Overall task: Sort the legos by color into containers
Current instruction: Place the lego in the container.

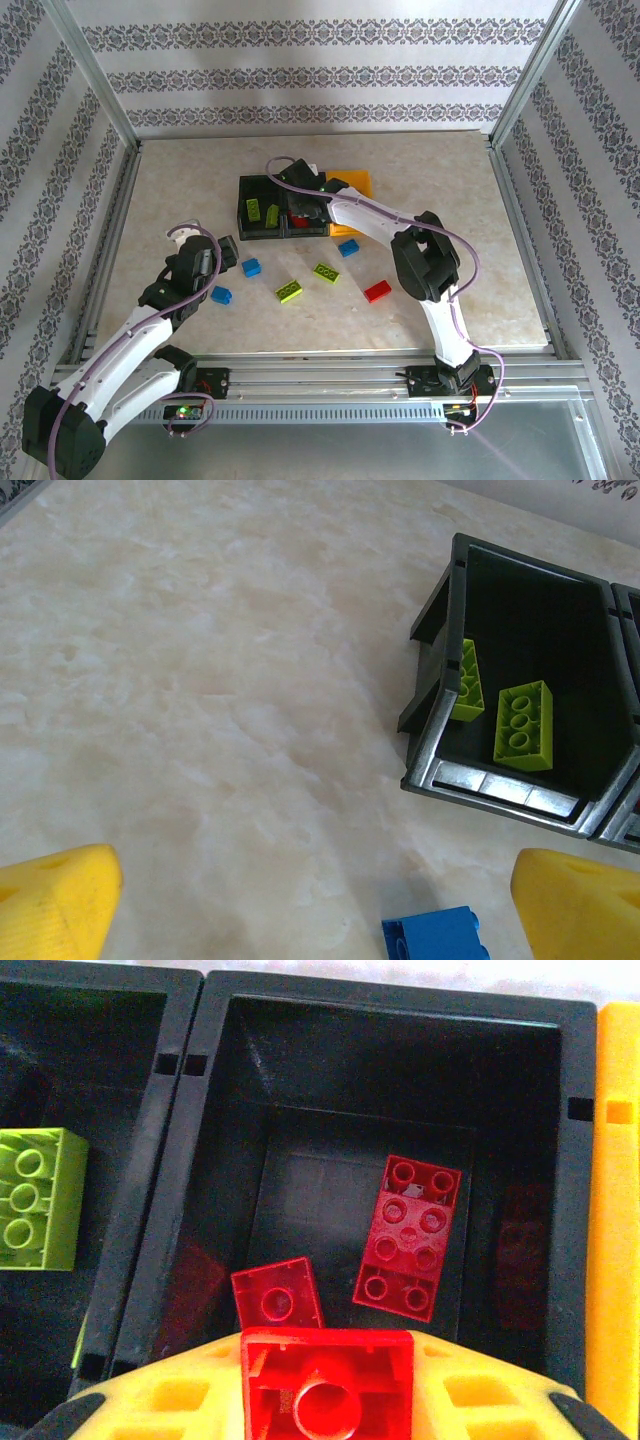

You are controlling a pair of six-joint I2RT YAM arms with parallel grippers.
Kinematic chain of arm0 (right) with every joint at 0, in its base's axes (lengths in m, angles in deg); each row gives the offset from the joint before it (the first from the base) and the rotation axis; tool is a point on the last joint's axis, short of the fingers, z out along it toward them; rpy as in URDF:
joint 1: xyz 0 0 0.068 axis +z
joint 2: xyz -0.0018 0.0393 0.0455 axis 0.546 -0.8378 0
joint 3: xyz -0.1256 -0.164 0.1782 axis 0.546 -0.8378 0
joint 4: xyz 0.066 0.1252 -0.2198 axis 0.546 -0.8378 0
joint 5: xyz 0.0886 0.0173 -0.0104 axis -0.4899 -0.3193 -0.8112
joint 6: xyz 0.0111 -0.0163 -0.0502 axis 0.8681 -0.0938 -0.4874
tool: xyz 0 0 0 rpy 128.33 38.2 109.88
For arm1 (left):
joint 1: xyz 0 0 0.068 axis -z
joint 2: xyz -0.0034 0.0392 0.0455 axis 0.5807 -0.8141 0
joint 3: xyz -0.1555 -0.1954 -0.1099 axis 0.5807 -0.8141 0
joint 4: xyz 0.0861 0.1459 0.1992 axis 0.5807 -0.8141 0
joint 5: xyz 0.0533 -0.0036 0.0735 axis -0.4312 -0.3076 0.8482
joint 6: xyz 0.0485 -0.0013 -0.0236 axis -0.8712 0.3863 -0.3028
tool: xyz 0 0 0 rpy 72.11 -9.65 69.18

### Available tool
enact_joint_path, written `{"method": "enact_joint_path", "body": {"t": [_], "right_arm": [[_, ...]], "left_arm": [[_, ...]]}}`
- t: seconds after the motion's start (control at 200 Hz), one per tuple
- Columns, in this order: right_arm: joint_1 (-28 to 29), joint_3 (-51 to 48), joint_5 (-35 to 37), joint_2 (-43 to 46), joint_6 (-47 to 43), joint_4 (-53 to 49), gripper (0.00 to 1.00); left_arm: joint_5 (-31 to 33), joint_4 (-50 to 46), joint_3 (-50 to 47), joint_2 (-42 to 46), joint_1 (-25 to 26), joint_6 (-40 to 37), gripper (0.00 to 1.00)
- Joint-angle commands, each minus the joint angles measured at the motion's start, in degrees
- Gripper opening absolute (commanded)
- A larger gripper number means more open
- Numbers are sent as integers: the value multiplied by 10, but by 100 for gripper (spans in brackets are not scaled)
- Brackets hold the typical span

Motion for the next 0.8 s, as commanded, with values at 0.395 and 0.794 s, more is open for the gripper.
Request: {"method": "enact_joint_path", "body": {"t": [0.395,0.794], "right_arm": [[-14,40,0,-19,-19,-7,40],[-28,101,-11,-54,-26,-11,40]], "left_arm": [[-52,3,0,-2,-7,-33,100],[-171,41,-7,-23,-2,-74,100]]}}
